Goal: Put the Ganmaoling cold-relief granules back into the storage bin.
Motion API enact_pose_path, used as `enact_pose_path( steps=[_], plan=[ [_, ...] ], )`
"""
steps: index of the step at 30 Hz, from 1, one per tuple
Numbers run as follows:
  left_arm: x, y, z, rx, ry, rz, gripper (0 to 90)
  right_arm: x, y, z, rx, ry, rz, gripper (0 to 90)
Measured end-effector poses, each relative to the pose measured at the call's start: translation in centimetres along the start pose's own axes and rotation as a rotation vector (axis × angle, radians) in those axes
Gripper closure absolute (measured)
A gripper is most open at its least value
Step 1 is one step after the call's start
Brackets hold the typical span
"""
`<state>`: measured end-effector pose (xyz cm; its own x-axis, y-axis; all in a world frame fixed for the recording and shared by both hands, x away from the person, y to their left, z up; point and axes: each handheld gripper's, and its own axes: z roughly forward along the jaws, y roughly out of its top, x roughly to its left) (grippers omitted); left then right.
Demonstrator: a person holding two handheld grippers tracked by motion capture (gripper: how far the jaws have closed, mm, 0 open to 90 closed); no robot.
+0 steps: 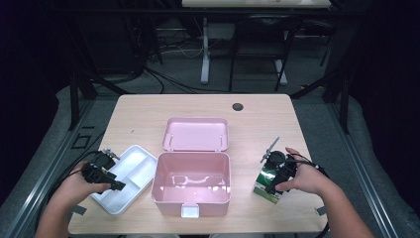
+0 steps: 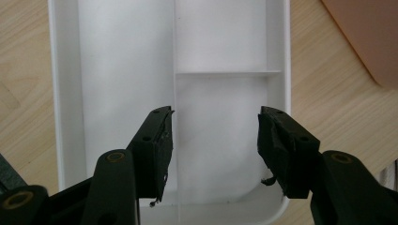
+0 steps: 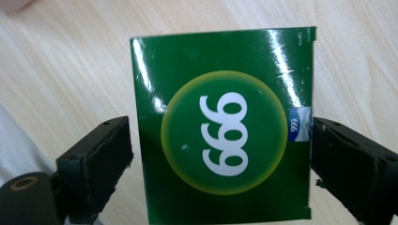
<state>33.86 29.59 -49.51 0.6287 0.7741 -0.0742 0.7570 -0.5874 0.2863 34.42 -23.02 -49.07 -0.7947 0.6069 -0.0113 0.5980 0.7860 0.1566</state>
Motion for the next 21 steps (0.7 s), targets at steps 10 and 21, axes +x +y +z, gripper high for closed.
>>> enact_pose_path(
  steps=[10, 21],
  plan=[
    [0.1, -0.1, 0.1, 0.003, 0.001, 0.002, 45.6, 0.2, 1.1, -0.1, 0.042, -0.037, -0.064, 10.5],
    [0.1, -0.1, 0.0, 0.001, 0.0, 0.005, 45.6, 0.1, 1.6, -0.1, 0.078, -0.015, -0.067, 14.3]
  ],
)
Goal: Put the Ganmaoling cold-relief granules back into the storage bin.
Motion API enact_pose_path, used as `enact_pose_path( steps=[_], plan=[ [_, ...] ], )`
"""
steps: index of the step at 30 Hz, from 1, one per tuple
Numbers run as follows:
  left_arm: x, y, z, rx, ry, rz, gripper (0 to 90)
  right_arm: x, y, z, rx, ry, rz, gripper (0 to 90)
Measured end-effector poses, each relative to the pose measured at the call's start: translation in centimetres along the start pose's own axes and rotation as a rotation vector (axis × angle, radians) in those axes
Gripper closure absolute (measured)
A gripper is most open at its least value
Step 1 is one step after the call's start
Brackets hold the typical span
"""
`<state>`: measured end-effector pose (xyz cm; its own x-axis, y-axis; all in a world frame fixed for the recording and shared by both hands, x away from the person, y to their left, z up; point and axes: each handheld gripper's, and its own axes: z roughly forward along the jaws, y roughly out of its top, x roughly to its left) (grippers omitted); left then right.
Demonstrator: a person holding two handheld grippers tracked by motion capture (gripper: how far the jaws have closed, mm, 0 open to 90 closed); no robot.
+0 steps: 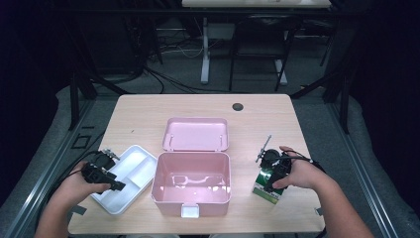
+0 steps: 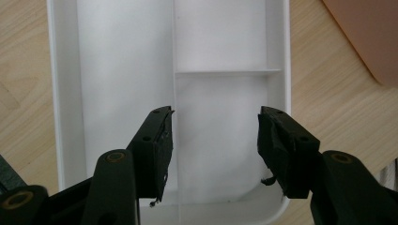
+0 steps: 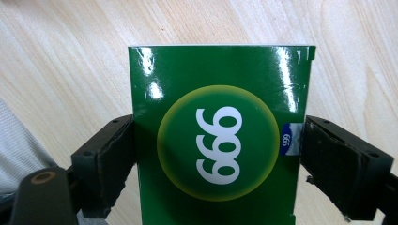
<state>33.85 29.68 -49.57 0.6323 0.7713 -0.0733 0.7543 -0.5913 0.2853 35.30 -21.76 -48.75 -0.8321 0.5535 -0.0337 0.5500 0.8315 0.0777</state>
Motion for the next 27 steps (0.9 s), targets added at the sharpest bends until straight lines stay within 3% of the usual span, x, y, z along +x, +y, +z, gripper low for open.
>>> enact_pose_path(
  steps=[13, 27],
  plan=[
    [0.0, 0.01, 0.02, -0.001, -0.001, 0.002, 45.7, 0.03, 0.83, 0.25, 0.073, -0.005, -0.029, 14.7],
    [0.02, 0.01, -0.06, -0.002, -0.001, 0.005, 45.7, 0.04, 0.76, 0.09, 0.066, 0.003, -0.02, 15.9]
  ],
)
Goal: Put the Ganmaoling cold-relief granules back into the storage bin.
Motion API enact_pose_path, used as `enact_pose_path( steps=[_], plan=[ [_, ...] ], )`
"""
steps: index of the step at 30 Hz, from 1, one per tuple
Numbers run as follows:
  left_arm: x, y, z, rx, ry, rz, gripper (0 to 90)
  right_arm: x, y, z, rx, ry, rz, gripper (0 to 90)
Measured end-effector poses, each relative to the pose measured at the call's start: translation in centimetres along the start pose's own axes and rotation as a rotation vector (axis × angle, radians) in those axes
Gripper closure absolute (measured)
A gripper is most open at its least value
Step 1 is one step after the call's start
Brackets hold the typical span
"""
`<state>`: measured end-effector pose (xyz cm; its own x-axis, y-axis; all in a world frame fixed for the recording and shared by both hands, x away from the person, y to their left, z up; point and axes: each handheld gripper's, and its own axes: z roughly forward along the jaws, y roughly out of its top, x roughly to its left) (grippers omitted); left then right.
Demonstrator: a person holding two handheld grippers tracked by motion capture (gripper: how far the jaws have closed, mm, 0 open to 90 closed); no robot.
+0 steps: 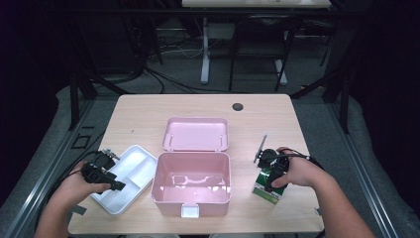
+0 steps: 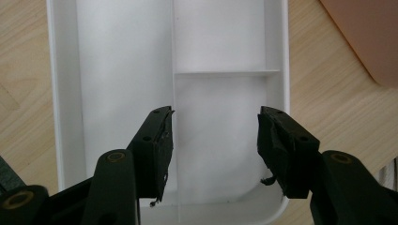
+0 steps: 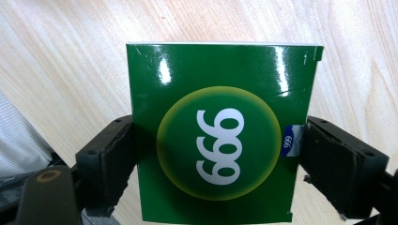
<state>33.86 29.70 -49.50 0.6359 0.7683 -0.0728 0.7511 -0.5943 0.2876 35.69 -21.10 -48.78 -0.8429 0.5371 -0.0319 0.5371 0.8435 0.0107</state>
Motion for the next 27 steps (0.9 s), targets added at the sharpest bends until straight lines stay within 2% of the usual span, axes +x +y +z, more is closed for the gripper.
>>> enact_pose_path(
  steps=[5, 15, 21, 27],
  plan=[
    [0.0, 0.0, 0.1, -0.001, -0.002, -0.001, 45.7, 0.1, 0.0, -0.4, -0.002, -0.003, -0.01, 15.9],
    [0.0, -0.1, 0.0, 0.002, -0.003, -0.001, 46.0, 0.7, 0.4, -2.8, -0.013, -0.03, -0.051, 16.0],
    [0.0, -0.1, 0.0, 0.0, -0.002, -0.003, 46.0, 1.4, 0.9, -4.7, -0.015, -0.046, -0.107, 16.1],
    [0.0, 0.0, 0.1, 0.002, -0.002, 0.0, 46.1, 2.3, 1.4, -6.6, -0.031, -0.063, -0.188, 16.3]
  ],
)
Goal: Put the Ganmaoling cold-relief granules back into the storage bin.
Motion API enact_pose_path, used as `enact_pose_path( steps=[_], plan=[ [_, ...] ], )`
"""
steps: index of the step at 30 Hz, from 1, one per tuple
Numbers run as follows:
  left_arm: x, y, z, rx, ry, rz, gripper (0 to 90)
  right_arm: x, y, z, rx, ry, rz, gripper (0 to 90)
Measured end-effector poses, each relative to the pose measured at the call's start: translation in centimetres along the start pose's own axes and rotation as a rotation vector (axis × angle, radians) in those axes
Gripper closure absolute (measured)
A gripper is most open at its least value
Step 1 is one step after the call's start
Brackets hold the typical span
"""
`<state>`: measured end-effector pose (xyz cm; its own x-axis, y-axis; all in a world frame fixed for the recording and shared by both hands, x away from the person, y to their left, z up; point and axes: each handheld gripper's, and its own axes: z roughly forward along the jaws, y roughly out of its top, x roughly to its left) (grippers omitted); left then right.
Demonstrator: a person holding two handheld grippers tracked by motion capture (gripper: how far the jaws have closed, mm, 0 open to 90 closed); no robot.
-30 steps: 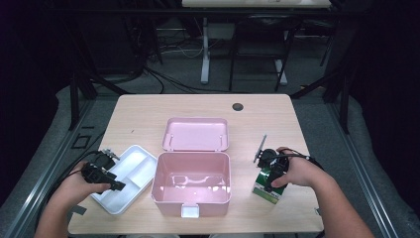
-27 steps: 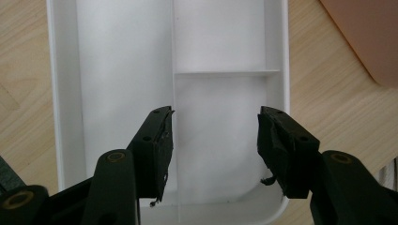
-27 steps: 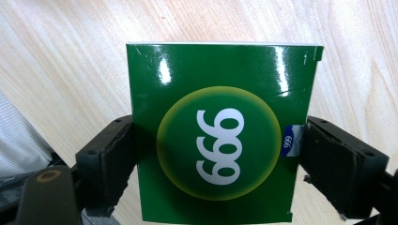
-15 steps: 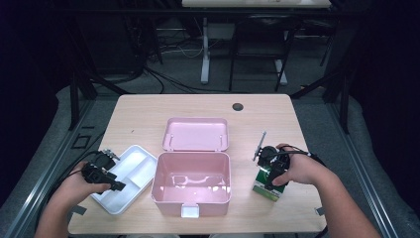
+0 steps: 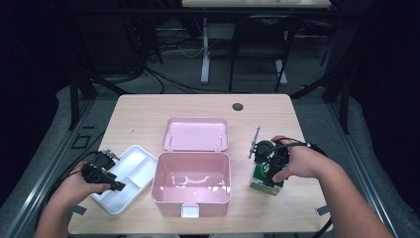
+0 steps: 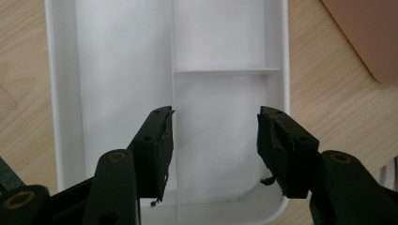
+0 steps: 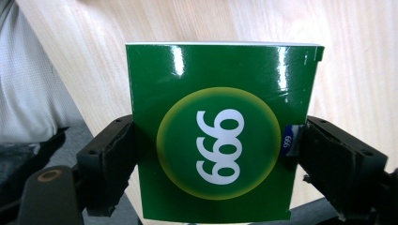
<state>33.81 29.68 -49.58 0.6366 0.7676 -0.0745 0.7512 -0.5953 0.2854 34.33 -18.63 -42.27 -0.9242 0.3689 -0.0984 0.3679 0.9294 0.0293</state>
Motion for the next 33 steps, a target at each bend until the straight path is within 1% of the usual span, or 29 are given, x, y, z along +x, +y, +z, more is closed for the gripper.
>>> enact_pose_path(
  steps=[2, 4, 10, 11, 12, 14, 17, 20, 26, 31, 33],
  plan=[
    [0.0, 0.0, 0.0, 0.0, -0.001, 0.001, 46.1, 0.2, 0.3, -0.8, -0.014, -0.01, -0.041, 16.3],
    [0.1, 0.0, 0.0, 0.0, -0.001, 0.003, 46.0, 0.4, 0.5, -1.3, -0.026, -0.005, -0.06, 16.3],
    [0.1, 0.0, 0.1, 0.0, 0.0, -0.002, 46.1, 1.0, 1.4, -2.8, -0.026, -0.007, -0.133, 16.3],
    [0.1, 0.0, 0.1, 0.0, -0.001, 0.003, 46.1, 1.1, 1.6, -3.1, -0.029, -0.005, -0.142, 16.3],
    [0.1, 0.0, 0.0, 0.002, -0.003, 0.008, 46.1, 1.2, 2.0, -3.7, -0.018, -0.011, -0.163, 16.3],
    [0.1, 0.0, 0.0, 0.003, -0.003, 0.003, 46.1, 1.3, 2.2, -3.9, -0.024, -0.007, -0.164, 16.3],
    [0.1, 0.0, 0.0, 0.002, -0.002, 0.001, 46.1, 1.6, 2.8, -4.6, -0.019, -0.014, -0.186, 16.3],
    [0.0, 0.0, 0.0, 0.001, -0.003, -0.003, 46.2, 1.9, 3.5, -5.3, -0.012, -0.01, -0.194, 16.3],
    [0.0, 0.0, 0.0, 0.0, -0.003, 0.004, 46.1, 2.4, 4.7, -6.2, -0.017, 0.001, -0.215, 16.4],
    [0.0, 0.0, 0.0, 0.001, -0.003, 0.004, 46.1, 2.9, 6.0, -6.9, -0.004, 0.0, -0.237, 16.4],
    [0.0, 0.0, 0.0, -0.002, -0.006, 0.007, 46.1, 3.1, 6.7, -7.1, -0.009, 0.011, -0.236, 16.4]
  ],
)
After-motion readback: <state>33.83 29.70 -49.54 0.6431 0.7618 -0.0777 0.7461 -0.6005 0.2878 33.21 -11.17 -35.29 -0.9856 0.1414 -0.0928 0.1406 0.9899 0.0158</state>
